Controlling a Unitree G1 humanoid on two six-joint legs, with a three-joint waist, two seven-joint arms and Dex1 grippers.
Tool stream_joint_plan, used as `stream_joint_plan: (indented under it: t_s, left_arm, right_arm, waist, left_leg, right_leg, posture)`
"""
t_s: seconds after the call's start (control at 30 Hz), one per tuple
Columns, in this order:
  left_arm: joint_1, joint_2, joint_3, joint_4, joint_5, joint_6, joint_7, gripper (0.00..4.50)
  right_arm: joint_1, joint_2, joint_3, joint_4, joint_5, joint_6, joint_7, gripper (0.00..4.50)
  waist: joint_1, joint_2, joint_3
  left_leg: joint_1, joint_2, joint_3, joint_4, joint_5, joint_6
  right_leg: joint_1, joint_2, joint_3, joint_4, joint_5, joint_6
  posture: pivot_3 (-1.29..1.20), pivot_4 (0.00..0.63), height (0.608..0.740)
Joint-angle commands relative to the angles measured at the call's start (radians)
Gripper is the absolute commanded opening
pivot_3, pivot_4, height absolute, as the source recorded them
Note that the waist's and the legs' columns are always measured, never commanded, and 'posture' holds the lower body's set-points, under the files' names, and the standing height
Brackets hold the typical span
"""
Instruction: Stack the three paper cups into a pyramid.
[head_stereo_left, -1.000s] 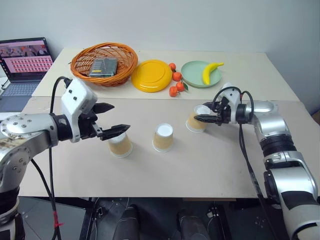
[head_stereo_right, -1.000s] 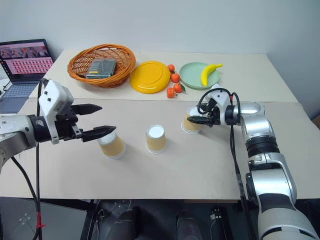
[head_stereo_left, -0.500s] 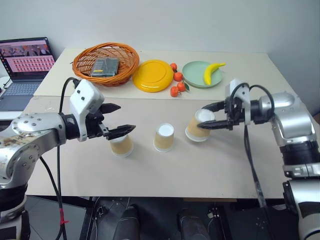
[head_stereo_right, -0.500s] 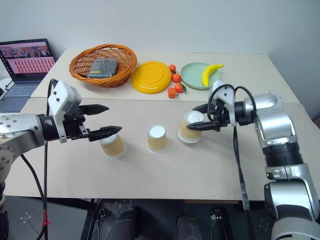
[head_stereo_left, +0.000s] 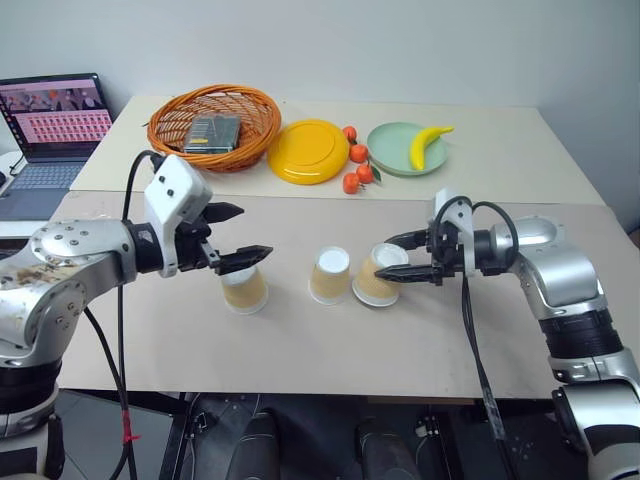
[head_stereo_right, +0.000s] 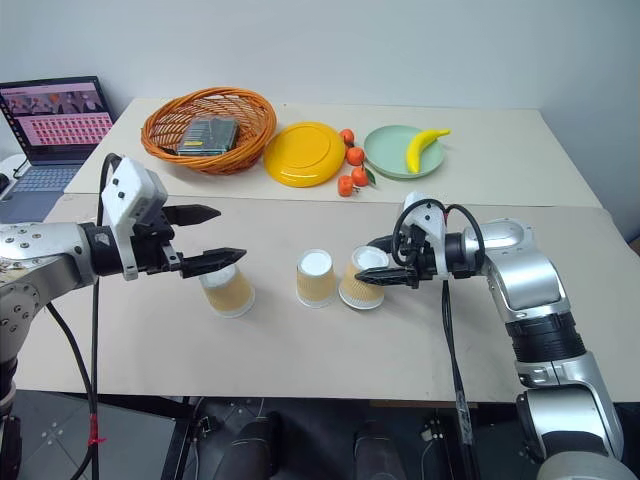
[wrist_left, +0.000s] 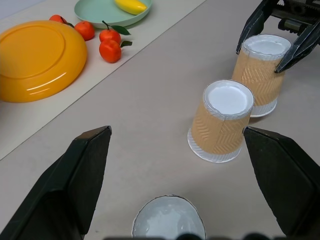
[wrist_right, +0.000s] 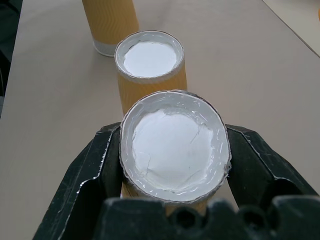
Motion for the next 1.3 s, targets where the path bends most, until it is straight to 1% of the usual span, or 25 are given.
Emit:
stream_joint_plan:
  t_s: [0.03, 0.3, 0.57, 0.63, 0.67, 0.7, 0.73, 0.87, 1.0, 1.17, 1.3]
  left_arm:
    - [-0.004, 0.01, 0.045, -0.037, -0.01, 0.004, 0.01, 4.5]
    - [-0.004, 0.019, 0.056, -0.037, -0.013, 0.014, 0.01, 4.5]
    - [-0.011, 0.018, 0.054, -0.034, -0.01, 0.016, 0.007, 4.5]
    - [-0.015, 0.015, 0.049, -0.031, -0.009, 0.014, 0.007, 4.5]
    - [-0.017, 0.014, 0.047, -0.032, -0.009, 0.014, 0.007, 4.5]
    - [-0.02, 0.013, 0.045, -0.032, -0.01, 0.015, 0.008, 4.5]
    - [-0.022, 0.012, 0.042, -0.03, -0.009, 0.014, 0.008, 4.5]
    - [-0.03, 0.011, 0.038, -0.026, -0.008, 0.014, 0.005, 4.5]
    - [-0.029, 0.019, 0.041, -0.018, -0.006, 0.01, -0.007, 4.5]
    - [-0.021, 0.026, 0.043, 0.002, 0.01, -0.003, -0.02, 4.5]
    - [0.002, 0.016, 0.05, 0.004, 0.019, -0.015, -0.023, 4.5]
  right_arm:
    - [-0.005, 0.011, 0.005, 0.015, 0.0, -0.042, 0.002, 2.63]
    - [-0.019, 0.039, 0.032, 0.068, -0.02, -0.088, -0.009, 2.63]
    - [-0.031, 0.054, 0.031, 0.1, -0.037, -0.122, -0.021, 2.63]
    - [-0.034, 0.056, 0.03, 0.108, -0.043, -0.13, -0.024, 3.62]
    - [-0.033, 0.055, 0.029, 0.109, -0.046, -0.133, -0.023, 3.81]
    - [-0.033, 0.056, 0.027, 0.109, -0.048, -0.135, -0.026, 4.18]
    - [-0.033, 0.055, 0.026, 0.108, -0.048, -0.137, -0.026, 4.42]
    - [-0.037, 0.039, 0.016, 0.091, -0.062, -0.16, -0.034, 4.42]
    - [-0.046, -0.026, -0.02, -0.007, 0.001, -0.062, 0.008, 4.42]
    - [-0.048, -0.122, -0.092, -0.173, 0.13, 0.116, 0.034, 4.42]
    - [-0.06, -0.158, -0.153, -0.234, 0.205, 0.161, 0.031, 4.42]
  waist:
    - [-0.001, 0.0, 0.0]
    - [-0.001, 0.0, 0.0]
    - [-0.001, 0.0, 0.0]
    - [-0.001, 0.0, 0.0]
    - [-0.001, 0.0, 0.0]
    - [-0.001, 0.0, 0.0]
    - [-0.001, 0.0, 0.0]
    - [0.0, 0.0, 0.0]
    - [0.001, 0.0, 0.0]
    - [0.001, 0.0, 0.0]
    - [0.001, 0.0, 0.0]
  left_leg:
    - [0.0, 0.0, 0.0, 0.0, 0.0, 0.0]
    - [0.0, 0.0, 0.0, 0.0, 0.0, 0.0]
    - [0.001, 0.0, 0.0, 0.0, 0.0, 0.0]
    - [0.001, 0.0, 0.0, 0.0, 0.0, 0.0]
    - [0.001, 0.0, 0.0, 0.0, 0.0, 0.0]
    - [0.001, 0.0, 0.0, 0.0, 0.0, 0.0]
    - [0.001, 0.0, 0.0, 0.0, 0.0, 0.0]
    - [0.0, 0.0, 0.0, 0.0, 0.0, 0.0]
    - [0.0, 0.0, 0.0, 0.0, 0.0, 0.0]
    - [0.0, 0.0, 0.0, 0.0, 0.0, 0.0]
    - [0.0, 0.0, 0.0, 0.0, 0.0, 0.0]
  right_leg:
    - [0.0, 0.0, 0.0, 0.0, 0.0, 0.0]
    - [0.0, 0.0, 0.0, 0.0, 0.0, 0.0]
    - [0.0, 0.0, 0.0, 0.0, 0.0, 0.0]
    - [0.0, 0.0, 0.0, 0.0, 0.0, 0.0]
    - [0.0, 0.0, 0.0, 0.0, 0.0, 0.0]
    - [0.0, 0.0, 0.0, 0.0, 0.0, 0.0]
    - [0.0, 0.0, 0.0, 0.0, 0.0, 0.0]
    - [0.0, 0.0, 0.0, 0.0, 0.0, 0.0]
    - [0.0, 0.0, 0.0, 0.0, 0.0, 0.0]
    - [0.0, 0.0, 0.0, 0.0, 0.0, 0.0]
    - [0.0, 0.0, 0.0, 0.0, 0.0, 0.0]
  posture:
    - [0.0, 0.15, 0.732]
    - [0.0, 0.15, 0.732]
    - [0.0, 0.15, 0.732]
    - [0.0, 0.15, 0.732]
    - [0.0, 0.15, 0.732]
    - [0.0, 0.15, 0.732]
    - [0.0, 0.15, 0.732]
    - [0.0, 0.15, 0.732]
    - [0.0, 0.15, 0.732]
    - [0.0, 0.15, 0.732]
    - [0.0, 0.15, 0.732]
